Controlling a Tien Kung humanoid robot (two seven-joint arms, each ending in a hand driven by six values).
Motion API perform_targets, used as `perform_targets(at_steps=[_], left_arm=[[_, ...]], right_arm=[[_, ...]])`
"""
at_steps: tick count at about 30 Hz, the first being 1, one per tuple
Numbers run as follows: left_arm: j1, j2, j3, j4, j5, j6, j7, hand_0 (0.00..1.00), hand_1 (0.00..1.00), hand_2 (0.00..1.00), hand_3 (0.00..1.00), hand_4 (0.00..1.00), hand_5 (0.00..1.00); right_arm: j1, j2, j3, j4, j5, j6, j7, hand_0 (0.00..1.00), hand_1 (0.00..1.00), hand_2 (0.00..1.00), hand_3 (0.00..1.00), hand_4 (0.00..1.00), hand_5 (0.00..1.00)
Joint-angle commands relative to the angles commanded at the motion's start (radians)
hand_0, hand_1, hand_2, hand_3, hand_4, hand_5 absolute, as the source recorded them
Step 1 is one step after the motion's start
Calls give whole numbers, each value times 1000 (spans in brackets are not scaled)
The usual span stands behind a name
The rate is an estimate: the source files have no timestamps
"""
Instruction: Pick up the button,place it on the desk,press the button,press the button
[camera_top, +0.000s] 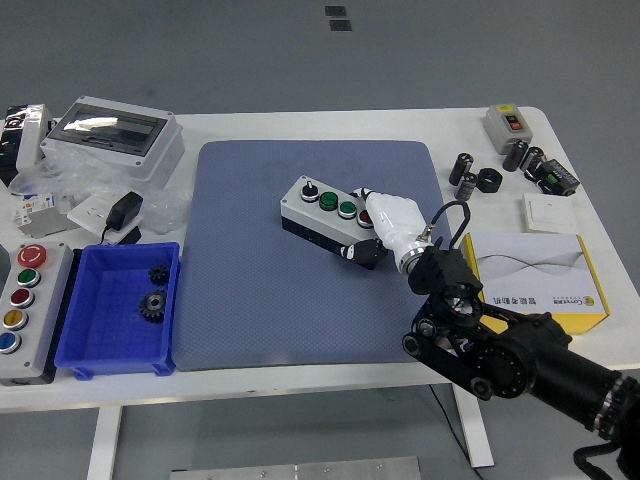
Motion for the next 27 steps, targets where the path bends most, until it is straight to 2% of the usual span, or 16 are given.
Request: perform_targets(at_steps=[4,5,8,11,15,20,23,27], left_arm=[[0,-1,1,0,-2,0,0,606,602,536,601,632,187],[0,-1,2,0,-3,0,-1,606,602,536,601,632,187],[1,-2,3,0,-6,1,-2,606,602,536,601,632,187],[2,-4,5,0,-10,1,-2,606,602,536,602,631,187],[3,-6,6,0,-15,3,-3,606,602,536,602,631,187],[4,-5,0,0,-10,4,-3,606,602,536,601,632,188],[3,-7,-1,0,-7,4,-4,606,602,535,602,632,192],[0,-9,-1,0,-5,3,-5,606,602,535,602,632,192]], right_arm=[[-4,-4,4,9,7,-2,17,171,373,422,534,416,2],[-7,-9,9,20,16,-4,33,125,334,376,442,295,2],[-19,-38,40,71,69,19,96,125,334,376,442,295,2],[-39,-89,85,141,148,78,170,125,333,382,442,305,2],[-65,-181,141,262,260,166,265,125,333,382,442,305,2],[-77,-305,134,413,355,263,366,126,334,390,437,309,2],[-76,-349,83,453,309,272,401,130,331,397,444,324,2],[-65,-344,6,420,219,230,434,130,331,397,444,324,2]])
